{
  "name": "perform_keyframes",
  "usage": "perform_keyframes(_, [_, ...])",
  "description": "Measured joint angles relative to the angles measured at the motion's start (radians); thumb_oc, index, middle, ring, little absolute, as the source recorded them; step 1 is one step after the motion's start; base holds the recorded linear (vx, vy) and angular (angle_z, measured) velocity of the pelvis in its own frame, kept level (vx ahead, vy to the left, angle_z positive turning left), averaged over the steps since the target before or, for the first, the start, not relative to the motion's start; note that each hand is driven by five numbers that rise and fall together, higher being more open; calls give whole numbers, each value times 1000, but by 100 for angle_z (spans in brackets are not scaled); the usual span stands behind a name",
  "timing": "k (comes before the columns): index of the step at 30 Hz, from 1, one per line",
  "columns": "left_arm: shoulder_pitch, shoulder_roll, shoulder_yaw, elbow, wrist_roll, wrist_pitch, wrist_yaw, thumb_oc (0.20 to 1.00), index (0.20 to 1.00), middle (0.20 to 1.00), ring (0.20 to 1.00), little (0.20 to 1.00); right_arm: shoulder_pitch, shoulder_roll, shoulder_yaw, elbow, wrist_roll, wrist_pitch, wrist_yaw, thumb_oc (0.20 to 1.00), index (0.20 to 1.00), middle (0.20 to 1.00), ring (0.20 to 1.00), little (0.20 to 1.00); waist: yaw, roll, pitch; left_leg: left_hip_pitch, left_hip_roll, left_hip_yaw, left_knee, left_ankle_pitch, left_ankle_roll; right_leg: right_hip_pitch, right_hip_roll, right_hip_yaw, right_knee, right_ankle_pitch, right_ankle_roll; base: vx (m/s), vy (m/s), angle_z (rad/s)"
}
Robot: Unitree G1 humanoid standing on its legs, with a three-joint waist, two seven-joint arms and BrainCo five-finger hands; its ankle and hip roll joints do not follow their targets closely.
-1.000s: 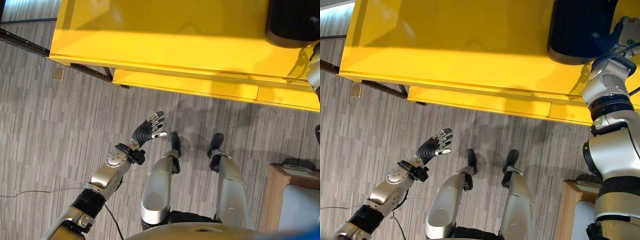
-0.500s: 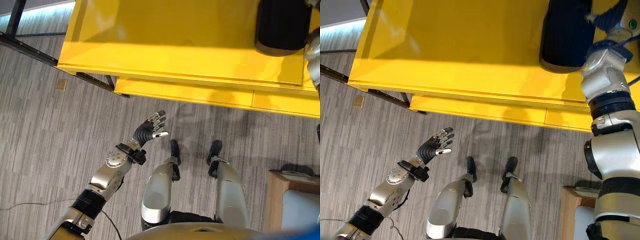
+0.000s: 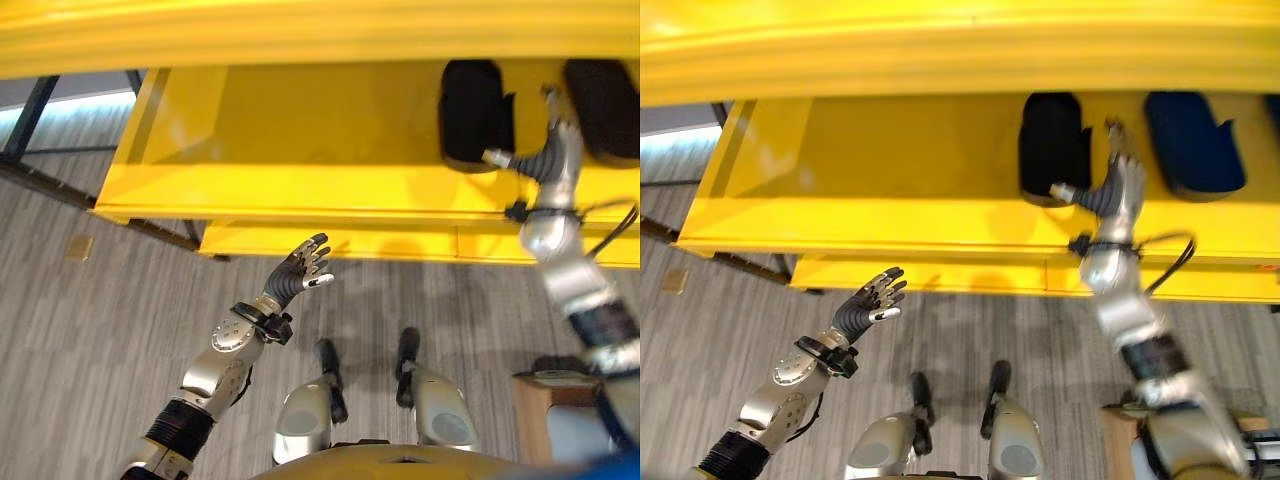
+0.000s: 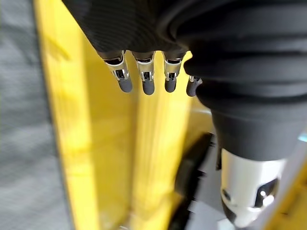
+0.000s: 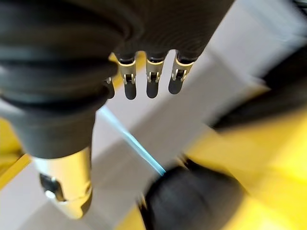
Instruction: Move parts from the plastic box to the shelf.
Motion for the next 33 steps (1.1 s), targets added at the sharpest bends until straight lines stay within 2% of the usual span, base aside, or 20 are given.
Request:
perform_keyframes(3, [9, -6, 4, 1, -2, 22, -1, 1000, 1000, 1000, 1000, 1000, 111, 10, 27, 12, 102, -30, 61, 1000, 1000, 1000, 1000, 1000, -40, -10, -9, 12, -8, 26, -7, -6, 2, 13, -1, 24, -34, 16, 16, 44, 125, -25])
perform_keyframes(4, [21, -19, 12, 1, -9, 54, -4, 1000, 1000, 1000, 1000, 1000, 152, 42, 17, 12, 200, -45, 97, 1000, 1000, 1000, 1000, 1000, -52, -11, -16, 33, -9, 31, -12, -9, 2, 34, 3, 29, -49, 23, 13, 29, 116, -14])
perform_keyframes(5, [72, -40, 11, 6, -14, 92, -12, 1000, 1000, 1000, 1000, 1000, 230, 80, 27, 12, 286, -62, 169, 1000, 1000, 1000, 1000, 1000, -68, -7, -53, 45, -8, 37, -26, -13, -1, 45, 7, 33, -64, 20, 19, 6, 368, -12])
perform_keyframes(7, [139, -56, 0, 66, 21, 98, -48, 1000, 1000, 1000, 1000, 1000, 384, 155, 28, 7, 394, -97, 311, 1000, 1000, 1000, 1000, 1000, -92, -2, -74, 79, -11, 43, -31, -20, 0, 83, 7, 34, -81, 32, 23, -2, 393, -12])
perform_keyframes(9, [194, 7, -1, 67, 58, 83, -89, 1000, 1000, 1000, 1000, 1000, 421, 100, 102, 26, 406, -97, 421, 1000, 1000, 1000, 1000, 1000, -104, 0, -109, 87, -17, 59, -36, -44, 2, 96, 3, 45, -95, 25, 39, 31, 277, -16])
perform_keyframes(11, [202, 50, -12, 70, 68, 38, -110, 1000, 1000, 1000, 1000, 1000, 398, 70, 107, 26, 416, -97, 448, 1000, 1000, 1000, 1000, 1000, -102, -9, -132, 91, -25, 60, -35, -42, 9, 96, -5, 45, -98, 31, 44, 21, 260, 1])
perform_keyframes(15, [201, 60, -18, 70, 67, 2, -113, 1000, 1000, 1000, 1000, 1000, 347, 67, 101, 27, 425, -98, 430, 1000, 1000, 1000, 1000, 1000, -85, -26, -172, 93, -38, 62, -35, -45, 14, 97, -14, 47, -104, 38, 53, 5, 218, -2])
perform_keyframes(20, [183, 58, -31, 88, 68, -5, -143, 1000, 1000, 1000, 1000, 1000, 319, 81, 103, 81, 427, -94, 375, 1000, 1000, 1000, 1000, 1000, -85, -48, -177, 105, -71, 88, -35, -58, 37, 94, -39, 66, -97, 62, 75, 6, 234, -11])
perform_keyframes(21, [178, 57, -33, 105, 72, -4, -152, 1000, 1000, 1000, 1000, 1000, 315, 86, 99, 84, 427, -86, 362, 1000, 1000, 1000, 1000, 1000, -88, -50, -176, 106, -74, 96, -36, -62, 41, 87, -48, 74, -88, 68, 85, -19, 145, -41])
perform_keyframes(23, [170, 61, -33, 143, 102, -7, -163, 1000, 1000, 1000, 1000, 1000, 342, 110, 68, 110, 426, -75, 351, 1000, 1000, 1000, 1000, 1000, -108, -65, -161, 120, -68, 152, -36, -66, 52, 72, -45, 71, -94, 143, 187, -97, 105, -60])
perform_keyframes(24, [170, 67, -33, 157, 109, -10, -166, 1000, 1000, 1000, 1000, 1000, 340, 112, 68, 126, 425, -74, 346, 1000, 1000, 1000, 1000, 1000, -109, -61, -154, 112, -55, 186, -36, -65, 64, 54, -42, 51, -95, 166, 218, -114, 47, -78])
perform_keyframes(25, [170, 67, -32, 162, 113, -11, -165, 1000, 1000, 1000, 1000, 1000, 339, 109, 65, 134, 425, -69, 344, 1000, 1000, 1000, 1000, 1000, -109, -59, -150, 101, -46, 219, -36, -70, 85, 22, -68, -37, -26, 144, 205, -115, 45, -72])
perform_keyframes(26, [171, 66, -32, 162, 114, -12, -165, 1000, 1000, 1000, 1000, 1000, 338, 108, 63, 134, 425, -66, 343, 1000, 1000, 1000, 1000, 1000, -105, -57, -149, 100, -41, 235, -36, -71, 88, 9, -79, -58, 16, 134, 202, -96, 33, -99])
perform_keyframes(27, [164, 70, -42, 168, 114, -17, -165, 1000, 1000, 1000, 1000, 1000, 339, 108, 62, 137, 424, -64, 325, 1000, 1000, 1000, 1000, 1000, -86, -50, -146, 103, -22, 278, -34, -74, 92, -13, -121, -73, 190, 67, 194, -107, 39, -85])
perform_keyframes(28, [156, 76, -49, 176, 113, -22, -164, 1000, 1000, 1000, 1000, 1000, 338, 108, 62, 138, 423, -64, 315, 1000, 1000, 1000, 1000, 1000, -85, -49, -146, 101, -21, 278, -31, -71, 90, 3, -146, -69, 249, 25, 198, -89, 28, -74])
perform_keyframes(29, [151, 80, -55, 180, 113, -26, -165, 1000, 1000, 1000, 1000, 1000, 338, 108, 62, 138, 423, -63, 309, 1000, 1000, 1000, 1000, 1000, -85, -48, -146, 100, -21, 280, -30, -69, 87, 16, -157, -69, 256, 11, 203, -102, 6, -30])
perform_keyframes(30, [143, 88, -67, 182, 113, -29, -160, 1000, 1000, 1000, 1000, 1000, 334, 109, 61, 138, 422, -62, 284, 1000, 1000, 1000, 1000, 1000, -83, -47, -144, 100, -20, 306, -23, -67, 84, 31, -174, -74, 272, -12, 191, -94, -140, -80])
perform_keyframes(31, [148, 79, -69, 199, 101, -44, -146, 1000, 1000, 1000, 1000, 1000, 297, 107, 64, 143, 403, -55, 264, 1000, 1000, 1000, 1000, 1000, -72, -29, -136, 108, -25, 335, -13, -68, 59, 29, -154, -129, 223, 4, 156, -62, -297, -143])
perform_keyframes(32, [144, 79, -58, 204, 95, -46, -133, 1000, 1000, 1000, 1000, 1000, 240, 105, 72, 144, 374, -53, 246, 1000, 1000, 1000, 1000, 1000, -70, -16, -125, 104, -7, 395, -4, -73, 38, 49, -135, -157, 111, 3, 126, -23, -312, -159])
perform_keyframes(33, [142, 76, -48, 204, 94, -48, -131, 1000, 1000, 1000, 1000, 1000, 231, 105, 74, 145, 370, -51, 243, 1000, 1000, 1000, 1000, 1000, -61, -24, -121, 108, -5, 425, 9, -76, 33, 69, -137, -193, 86, -22, 90, 21, -294, -105])
